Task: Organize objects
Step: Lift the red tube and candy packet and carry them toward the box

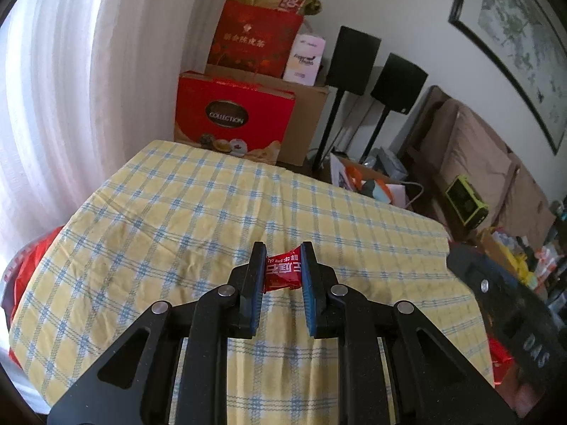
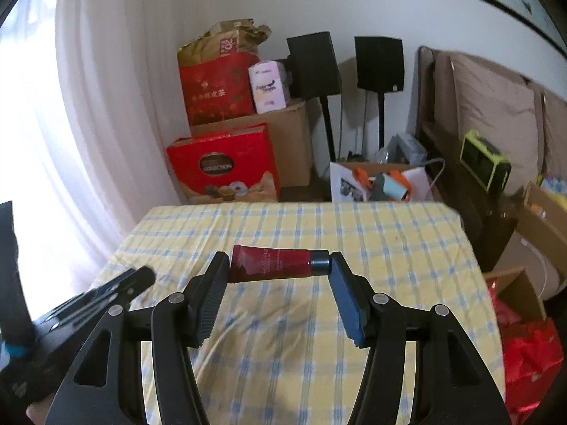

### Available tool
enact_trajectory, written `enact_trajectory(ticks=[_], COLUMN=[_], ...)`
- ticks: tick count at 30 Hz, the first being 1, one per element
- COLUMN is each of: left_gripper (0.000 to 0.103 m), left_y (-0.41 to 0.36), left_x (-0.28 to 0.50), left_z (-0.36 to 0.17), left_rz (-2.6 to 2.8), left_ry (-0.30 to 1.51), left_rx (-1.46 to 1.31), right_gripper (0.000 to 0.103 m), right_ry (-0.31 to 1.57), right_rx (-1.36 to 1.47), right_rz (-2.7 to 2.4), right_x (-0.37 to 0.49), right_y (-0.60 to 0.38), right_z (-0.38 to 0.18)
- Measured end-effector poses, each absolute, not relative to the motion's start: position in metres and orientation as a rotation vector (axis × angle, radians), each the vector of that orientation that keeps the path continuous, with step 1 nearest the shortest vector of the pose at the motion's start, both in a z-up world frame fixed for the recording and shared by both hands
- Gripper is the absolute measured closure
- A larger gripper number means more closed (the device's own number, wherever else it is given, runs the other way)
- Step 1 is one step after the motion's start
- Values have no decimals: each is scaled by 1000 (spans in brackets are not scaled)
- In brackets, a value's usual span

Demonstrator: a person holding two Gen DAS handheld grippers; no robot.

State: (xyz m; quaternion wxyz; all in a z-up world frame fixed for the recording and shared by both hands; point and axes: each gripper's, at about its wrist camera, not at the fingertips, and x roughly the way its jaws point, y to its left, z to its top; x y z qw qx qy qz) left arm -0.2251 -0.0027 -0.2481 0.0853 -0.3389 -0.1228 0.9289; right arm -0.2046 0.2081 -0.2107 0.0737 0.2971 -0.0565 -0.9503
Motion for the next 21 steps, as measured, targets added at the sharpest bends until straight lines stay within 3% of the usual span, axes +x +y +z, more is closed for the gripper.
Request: enact_trajectory(ticks=[6,21], left_gripper=[86,85], left_y=[15,44], left_x=[-219,-208], left_z=[-243,-232], left_rz=[2788,2796], left_ry=[-278,-187], left_rx=[-969,-910], right_gripper=[45,45], right_ry=[-52,-71], right_rx=[917,853], right_rz=[-2872,-2902], right_x=[-192,-169], right_y=[211,235], right_z=[-218,-204])
